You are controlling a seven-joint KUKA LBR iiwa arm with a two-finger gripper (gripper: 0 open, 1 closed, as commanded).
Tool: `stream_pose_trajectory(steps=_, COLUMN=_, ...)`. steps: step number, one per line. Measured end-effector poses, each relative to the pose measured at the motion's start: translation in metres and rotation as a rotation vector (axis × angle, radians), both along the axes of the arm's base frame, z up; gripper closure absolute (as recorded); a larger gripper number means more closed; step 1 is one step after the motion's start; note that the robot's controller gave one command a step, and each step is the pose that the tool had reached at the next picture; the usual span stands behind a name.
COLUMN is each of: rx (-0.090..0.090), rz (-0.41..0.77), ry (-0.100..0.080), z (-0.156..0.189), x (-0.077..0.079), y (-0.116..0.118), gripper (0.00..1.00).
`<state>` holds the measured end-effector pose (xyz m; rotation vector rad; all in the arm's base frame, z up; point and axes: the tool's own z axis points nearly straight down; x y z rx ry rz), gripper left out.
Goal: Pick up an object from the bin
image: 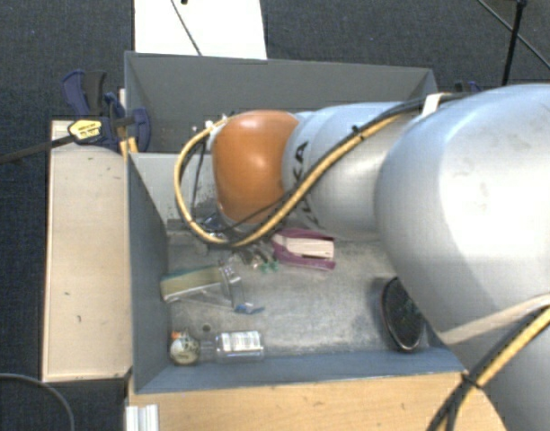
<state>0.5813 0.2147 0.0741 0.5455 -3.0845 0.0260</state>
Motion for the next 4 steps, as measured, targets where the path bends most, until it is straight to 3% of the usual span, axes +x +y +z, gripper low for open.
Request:
stream_pose_trajectory(steps=1, rx=0.015, rz=-0.005, ry=-0.015, z=0.000, x=0.001, y=0.004, gripper=1.00)
stream_pose_trajectory(steps=2, rx=0.022, rz=-0.015, ry=-0.011, z=0.069, x=-0.052, y=0.027, gripper=1.00)
stream_pose_trajectory(steps=3, rx=0.022, rz=-0.008, ry=-0.017, z=0.141, x=-0.037, y=0.021, gripper=1.00)
stream_pose_trajectory(steps=4, rx=0.019, rz=-0.007, ry=-0.009, z=0.136, x=-0.039, y=0.020, gripper=0.00)
